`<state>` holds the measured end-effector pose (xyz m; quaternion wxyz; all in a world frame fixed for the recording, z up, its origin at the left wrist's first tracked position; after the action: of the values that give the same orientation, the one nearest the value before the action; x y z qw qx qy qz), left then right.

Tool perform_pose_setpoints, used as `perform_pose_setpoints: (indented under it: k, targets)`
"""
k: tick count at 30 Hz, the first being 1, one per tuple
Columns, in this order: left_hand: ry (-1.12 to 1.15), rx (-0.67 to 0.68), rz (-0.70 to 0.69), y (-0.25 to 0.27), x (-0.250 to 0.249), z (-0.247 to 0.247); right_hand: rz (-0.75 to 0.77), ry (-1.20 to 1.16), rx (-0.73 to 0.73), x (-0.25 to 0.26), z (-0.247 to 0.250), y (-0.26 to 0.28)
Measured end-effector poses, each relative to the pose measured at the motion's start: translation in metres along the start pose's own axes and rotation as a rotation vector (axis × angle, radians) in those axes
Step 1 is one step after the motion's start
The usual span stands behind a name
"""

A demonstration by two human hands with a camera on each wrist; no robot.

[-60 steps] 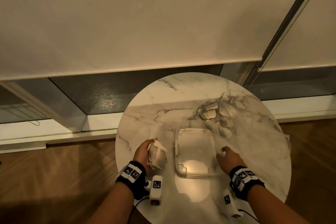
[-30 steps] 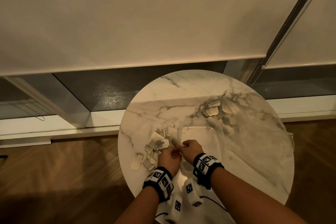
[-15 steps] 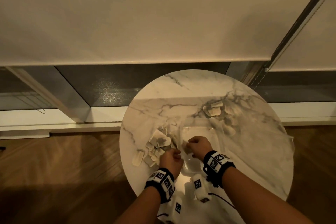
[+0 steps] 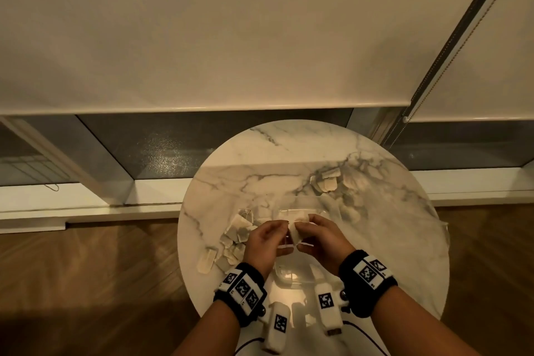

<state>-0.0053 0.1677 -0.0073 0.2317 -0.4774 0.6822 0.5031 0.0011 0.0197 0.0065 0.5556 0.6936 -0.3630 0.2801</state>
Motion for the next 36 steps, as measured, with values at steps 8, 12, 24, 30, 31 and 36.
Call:
perform_pose_setpoints:
  k: [8, 12, 24, 30, 31, 36]
  targets:
    - [-0.033, -0.105, -0.030, -0.003, 0.012, -0.014, 0.147, 0.267, -0.133, 0.007, 0.023, -0.008]
    - [-0.030, -0.189, -0.032, -0.009, 0.020, -0.013, 0.150, 0.417, -0.168, 0.009, 0.035, -0.020]
    - [-0.516, -0.398, -0.075, -0.036, 0.030, -0.007, -0.023, 0.554, -0.098, -0.001, 0.039, -0.077]
    - [-0.960, -0.405, -0.074, -0.041, 0.039, 0.016, -0.010, 1.014, -0.137, -0.016, 0.037, -0.125]
    - [-0.944, -0.408, -0.061, -0.043, 0.040, 0.017, -0.019, 1.029, -0.153, -0.015, 0.037, -0.130]
    - [-0.870, -0.399, -0.018, -0.048, 0.046, 0.015, -0.050, 0.944, -0.243, -0.019, 0.036, -0.147]
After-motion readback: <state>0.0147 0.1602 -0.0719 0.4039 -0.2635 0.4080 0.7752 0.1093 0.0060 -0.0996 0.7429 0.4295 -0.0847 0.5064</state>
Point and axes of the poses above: each hand's wrist, its own y-axis away from the middle knuckle, its own z-axis out of the back of the hand, x = y × z, the point moved 2 cm from there along -y, towards the middle knuckle, and after that the axes turned 8 degrees about y, right-handed, at the moved point
